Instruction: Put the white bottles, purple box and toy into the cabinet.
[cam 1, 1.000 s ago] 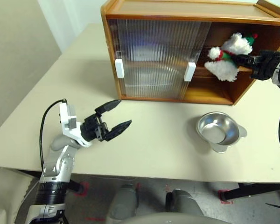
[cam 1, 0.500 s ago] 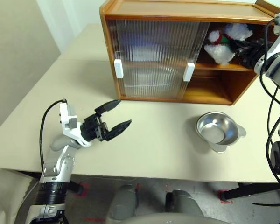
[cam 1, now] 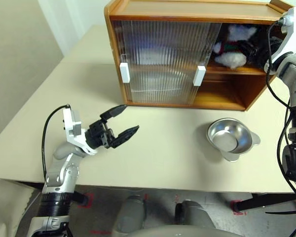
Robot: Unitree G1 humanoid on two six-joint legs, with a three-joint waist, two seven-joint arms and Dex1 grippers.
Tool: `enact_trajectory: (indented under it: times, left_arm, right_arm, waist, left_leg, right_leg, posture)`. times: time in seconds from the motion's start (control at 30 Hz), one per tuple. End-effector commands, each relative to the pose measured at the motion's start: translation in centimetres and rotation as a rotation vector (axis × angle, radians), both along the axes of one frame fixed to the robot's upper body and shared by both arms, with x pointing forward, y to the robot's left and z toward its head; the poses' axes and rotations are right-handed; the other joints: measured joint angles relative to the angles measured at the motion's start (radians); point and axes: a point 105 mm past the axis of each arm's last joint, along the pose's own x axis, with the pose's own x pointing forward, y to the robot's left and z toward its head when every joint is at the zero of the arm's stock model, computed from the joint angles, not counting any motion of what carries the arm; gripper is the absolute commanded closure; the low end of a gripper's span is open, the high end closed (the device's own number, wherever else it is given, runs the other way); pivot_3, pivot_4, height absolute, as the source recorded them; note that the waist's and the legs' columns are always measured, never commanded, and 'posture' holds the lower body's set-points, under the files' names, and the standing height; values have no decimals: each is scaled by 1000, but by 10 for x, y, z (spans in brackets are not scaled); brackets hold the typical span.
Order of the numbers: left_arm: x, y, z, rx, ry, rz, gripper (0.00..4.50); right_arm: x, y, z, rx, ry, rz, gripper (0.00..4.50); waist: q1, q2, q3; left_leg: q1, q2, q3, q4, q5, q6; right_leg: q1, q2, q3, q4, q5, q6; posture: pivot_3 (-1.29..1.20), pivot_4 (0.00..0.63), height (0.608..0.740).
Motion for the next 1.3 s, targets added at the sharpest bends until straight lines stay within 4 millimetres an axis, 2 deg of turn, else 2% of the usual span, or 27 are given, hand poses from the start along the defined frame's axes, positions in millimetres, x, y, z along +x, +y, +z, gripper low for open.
enact_trajectory:
  times: [0.03, 0.23, 0.3, 0.43, 0.57, 0.67, 0.8, 0.87, 0.97, 1.23, 1.3]
  left_arm:
    - [1, -5, 4, 21, -15, -11, 0]
    - [1, -5, 4, 22, -14, -17, 0]
    - [0, -6, 5, 24, -14, -19, 0]
    - [-1, -5, 5, 27, -14, -22, 0]
    - [-1, -3, 7, 31, -15, -19, 0]
    - [-2, -3, 7, 35, -13, -31, 0]
    - [-4, -7, 6, 34, -8, -45, 0]
    - [-4, -8, 6, 32, -6, -48, 0]
    - [-4, -8, 7, 23, -7, -43, 0]
    - [-1, -7, 7, 28, -9, -38, 0]
    - [-1, -7, 7, 29, -9, -36, 0]
  right_arm:
    - [-4, -11, 11, -40, -7, -14, 37]
    - [-15, -21, 6, -45, 68, 19, 37]
    - [-27, -19, -1, 3, 157, 90, 37]
    - [-65, -12, -19, 23, 337, 303, 37]
    - [-96, -28, -38, 132, 502, 341, 37]
    - [-108, -44, -48, 191, 545, 319, 37]
    - [-121, -71, -78, 361, 593, 242, 37]
    - [-120, -82, -91, 425, 547, 193, 37]
    - [-118, -101, -125, 550, 482, 64, 37]
    - [-140, -89, -196, 691, 665, -31, 37]
    - [-146, -89, -206, 746, 705, -65, 37]
  waist:
    - [1, 0, 0]
    - [0, 0, 0]
    - [1, 0, 0]
    - [6, 0, 0]
    - [7, 0, 0]
    - [7, 0, 0]
    - [4, -1, -1]
    - [2, -2, -1]
    - [1, -4, -2]
    - [3, 0, -5]
    - [2, 0, -5]
  left_leg:
    - [0, 0, 0, 0, 0, 0]
    - [0, 0, 0, 0, 0, 0]
    - [0, 0, 0, 0, 0, 0]
    - [-1, 0, -1, 0, 0, 0]
    - [-1, -1, -1, 0, 0, 0]
    - [0, -1, -1, 1, 0, 0]
    - [1, -1, 0, 2, 0, 1]
    - [2, 0, 0, 2, 0, 1]
    - [3, 0, 1, 2, 1, 1]
    - [3, 0, 0, 2, 1, 2]
    - [3, -1, 0, 2, 1, 2]
  right_leg:
    - [0, 0, 0, 0, 0, 0]
    - [0, -1, 0, 0, 0, 0]
    - [0, -1, 0, 0, 0, 0]
    - [0, -2, -2, -2, 0, 0]
    - [1, -2, -2, -1, 0, 0]
    - [2, -1, -2, -1, -1, 1]
    - [3, 8, 0, -2, -2, 2]
    - [4, 9, 0, -2, -2, 2]
    - [5, 11, 2, -1, -1, 3]
    - [5, 11, 3, -1, -1, 4]
    - [5, 11, 3, -1, -1, 4]
  posture:
    - [183, 0, 740]
    - [179, 0, 740]
    - [180, 0, 740]
    - [178, 0, 740]
    - [174, 0, 740]
    - [171, 0, 740]
    - [176, 0, 740]
    - [176, 0, 740]
    - [177, 0, 740]
    - [176, 0, 740]
    - [176, 0, 740]
